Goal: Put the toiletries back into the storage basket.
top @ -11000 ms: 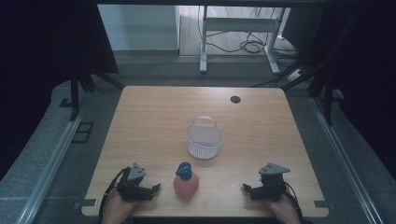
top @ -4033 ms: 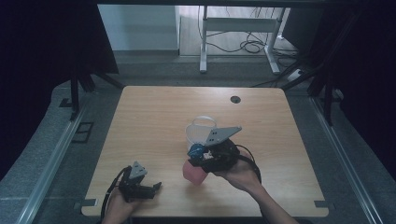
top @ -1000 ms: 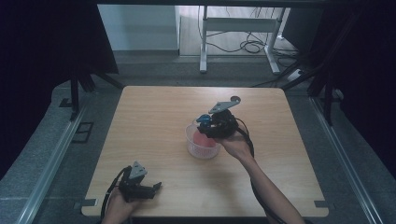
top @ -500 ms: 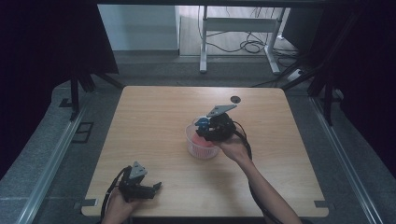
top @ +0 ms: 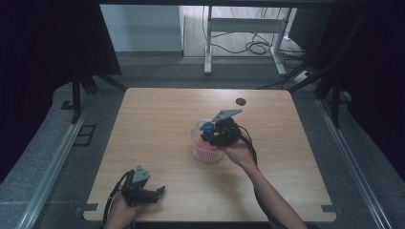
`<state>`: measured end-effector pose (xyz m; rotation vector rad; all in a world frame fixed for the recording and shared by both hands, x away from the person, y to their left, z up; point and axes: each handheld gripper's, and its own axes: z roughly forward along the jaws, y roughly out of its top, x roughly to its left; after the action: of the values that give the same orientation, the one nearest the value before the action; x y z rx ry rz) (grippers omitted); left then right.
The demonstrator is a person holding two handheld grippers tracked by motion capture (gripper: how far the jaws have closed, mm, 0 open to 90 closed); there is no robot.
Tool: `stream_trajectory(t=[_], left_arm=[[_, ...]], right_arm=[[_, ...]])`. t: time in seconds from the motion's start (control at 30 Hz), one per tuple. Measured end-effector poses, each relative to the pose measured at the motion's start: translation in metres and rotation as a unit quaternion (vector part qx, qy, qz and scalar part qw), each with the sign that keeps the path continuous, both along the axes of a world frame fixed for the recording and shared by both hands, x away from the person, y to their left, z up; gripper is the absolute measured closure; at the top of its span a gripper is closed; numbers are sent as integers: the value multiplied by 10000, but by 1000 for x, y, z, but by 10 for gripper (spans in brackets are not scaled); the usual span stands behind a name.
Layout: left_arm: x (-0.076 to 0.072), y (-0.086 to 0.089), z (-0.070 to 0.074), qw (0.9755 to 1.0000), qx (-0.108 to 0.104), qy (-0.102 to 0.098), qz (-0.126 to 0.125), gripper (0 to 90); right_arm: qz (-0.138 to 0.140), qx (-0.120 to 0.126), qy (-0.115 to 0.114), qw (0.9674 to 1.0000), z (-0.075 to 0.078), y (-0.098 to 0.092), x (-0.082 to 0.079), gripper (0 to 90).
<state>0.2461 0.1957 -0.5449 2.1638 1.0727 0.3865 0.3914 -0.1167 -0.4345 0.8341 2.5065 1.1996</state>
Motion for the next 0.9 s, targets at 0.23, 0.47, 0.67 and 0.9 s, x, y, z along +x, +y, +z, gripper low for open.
stream_trajectory(t=[0.23,0.47,0.67,0.9], left_arm=[[0,0,0,10000,0,-1,0,103],[0,0,0,10000,5,2,0,103],[0,0,0,10000,20,3,-4,103],[0,0,0,10000,17,3,-5,103]], right_arm=[[-7,135,67,9999,-2,-5,1,514],[-7,163,199,9997,-8,-10,0,448],[-12,155,185,9997,-8,-10,-2,432],[-11,137,144,9998,-5,-11,-3,393]])
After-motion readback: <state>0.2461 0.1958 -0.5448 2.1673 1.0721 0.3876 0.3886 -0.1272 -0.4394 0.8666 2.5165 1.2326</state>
